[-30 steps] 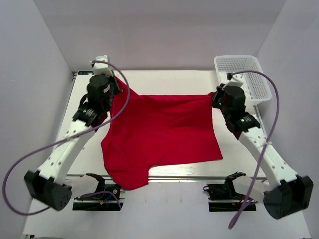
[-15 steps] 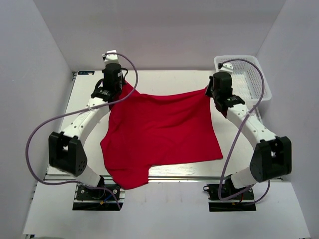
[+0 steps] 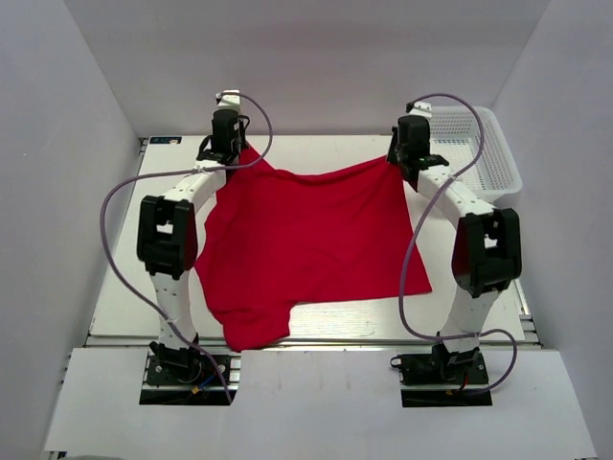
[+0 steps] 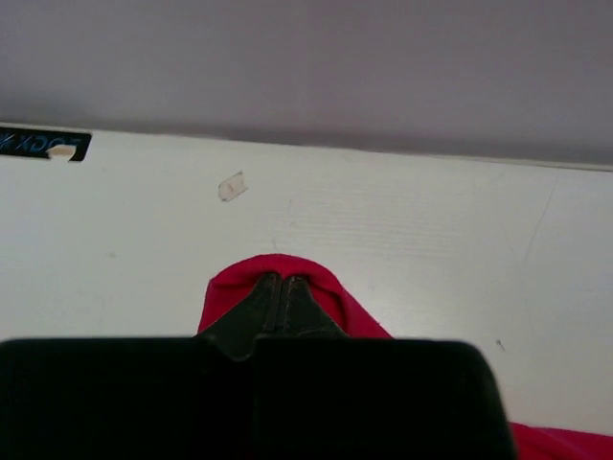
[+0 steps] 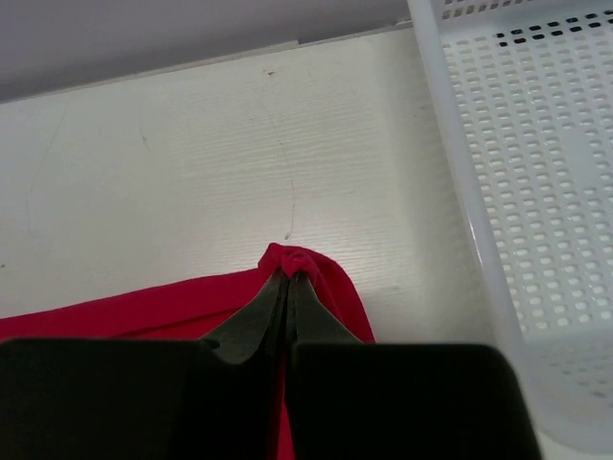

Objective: Fold and stack the t-shirts
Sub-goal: Flatten out the tshirt, then grap the side of the flattened tshirt closest away from the robot with both arms

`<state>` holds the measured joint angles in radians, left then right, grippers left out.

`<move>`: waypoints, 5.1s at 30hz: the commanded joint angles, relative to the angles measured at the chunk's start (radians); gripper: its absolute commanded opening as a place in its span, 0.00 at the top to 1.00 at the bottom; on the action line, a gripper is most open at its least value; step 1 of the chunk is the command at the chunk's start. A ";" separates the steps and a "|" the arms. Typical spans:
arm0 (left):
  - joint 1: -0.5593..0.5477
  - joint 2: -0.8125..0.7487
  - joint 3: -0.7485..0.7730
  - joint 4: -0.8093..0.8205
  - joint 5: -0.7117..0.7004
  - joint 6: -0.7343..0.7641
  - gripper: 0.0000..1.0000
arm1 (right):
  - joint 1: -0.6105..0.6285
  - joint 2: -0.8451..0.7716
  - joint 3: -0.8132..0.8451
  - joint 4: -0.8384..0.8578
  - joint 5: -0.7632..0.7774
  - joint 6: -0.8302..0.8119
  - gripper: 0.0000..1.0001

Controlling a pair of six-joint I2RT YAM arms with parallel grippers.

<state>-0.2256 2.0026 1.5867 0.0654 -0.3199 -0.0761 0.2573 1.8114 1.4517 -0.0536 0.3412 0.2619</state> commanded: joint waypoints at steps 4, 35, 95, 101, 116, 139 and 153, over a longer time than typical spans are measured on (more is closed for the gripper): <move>0.045 0.230 0.267 -0.027 0.128 0.009 1.00 | -0.030 0.186 0.252 -0.012 -0.016 -0.006 1.00; 0.046 -0.710 -0.751 -0.219 0.378 -0.263 0.01 | -0.020 -0.449 -0.640 -0.034 -0.541 0.104 0.10; 0.037 -1.137 -1.065 -0.892 0.636 -0.528 0.01 | -0.087 -0.837 -0.942 -0.135 -0.441 0.267 0.10; -0.006 -1.124 -1.114 -0.984 0.619 -0.557 0.05 | -0.087 -0.784 -0.947 -0.134 -0.464 0.258 0.10; -0.116 -0.977 -1.134 -0.791 0.536 -0.653 0.21 | -0.087 -0.853 -0.973 -0.095 -0.466 0.234 0.10; -0.265 -0.754 -1.009 -0.878 0.294 -0.705 1.00 | -0.089 -0.883 -0.992 -0.117 -0.441 0.237 0.10; -0.353 -0.735 -0.915 -0.921 0.240 -0.726 1.00 | -0.101 -0.804 -0.985 -0.245 -0.165 0.346 0.14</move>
<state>-0.5648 1.2709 0.6388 -0.8608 -0.0532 -0.7940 0.1631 0.9882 0.4606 -0.2752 0.1062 0.5716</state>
